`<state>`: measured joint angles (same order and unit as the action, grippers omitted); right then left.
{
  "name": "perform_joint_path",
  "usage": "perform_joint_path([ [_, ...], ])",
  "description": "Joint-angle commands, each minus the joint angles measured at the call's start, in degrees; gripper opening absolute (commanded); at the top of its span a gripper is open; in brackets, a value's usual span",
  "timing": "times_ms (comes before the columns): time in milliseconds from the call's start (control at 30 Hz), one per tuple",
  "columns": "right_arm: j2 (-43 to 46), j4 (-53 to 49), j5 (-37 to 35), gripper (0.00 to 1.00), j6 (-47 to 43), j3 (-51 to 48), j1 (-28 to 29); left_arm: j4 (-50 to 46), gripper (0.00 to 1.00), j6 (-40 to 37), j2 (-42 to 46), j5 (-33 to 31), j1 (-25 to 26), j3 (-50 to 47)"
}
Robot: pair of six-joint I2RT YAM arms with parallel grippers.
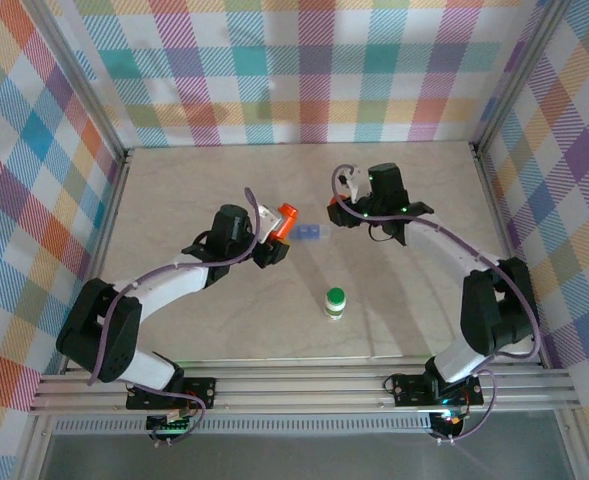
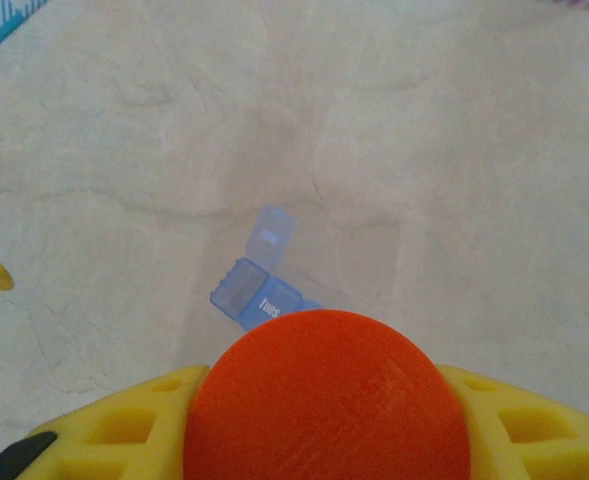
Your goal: Sort the pills into containers
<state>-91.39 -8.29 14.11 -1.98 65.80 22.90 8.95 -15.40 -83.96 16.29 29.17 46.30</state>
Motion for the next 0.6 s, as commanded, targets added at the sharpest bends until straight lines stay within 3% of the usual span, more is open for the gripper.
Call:
perform_joint_path([
  [0,0.5,3.6,4.3,0.26,4.0,3.8,1.5,2.0,0.0,0.3,-0.5,1.9,0.4,-0.8],
  [333,4.7,0.2,6.7,0.27,6.5,6.8,6.3,3.8,0.0,-1.7,-2.0,5.9,0.4,0.5],
  [567,1.7,-3.0,4.6,0.27,3.8,10.4,9.9,6.2,0.0,-1.1,-0.4,7.9,0.4,-0.1],
])
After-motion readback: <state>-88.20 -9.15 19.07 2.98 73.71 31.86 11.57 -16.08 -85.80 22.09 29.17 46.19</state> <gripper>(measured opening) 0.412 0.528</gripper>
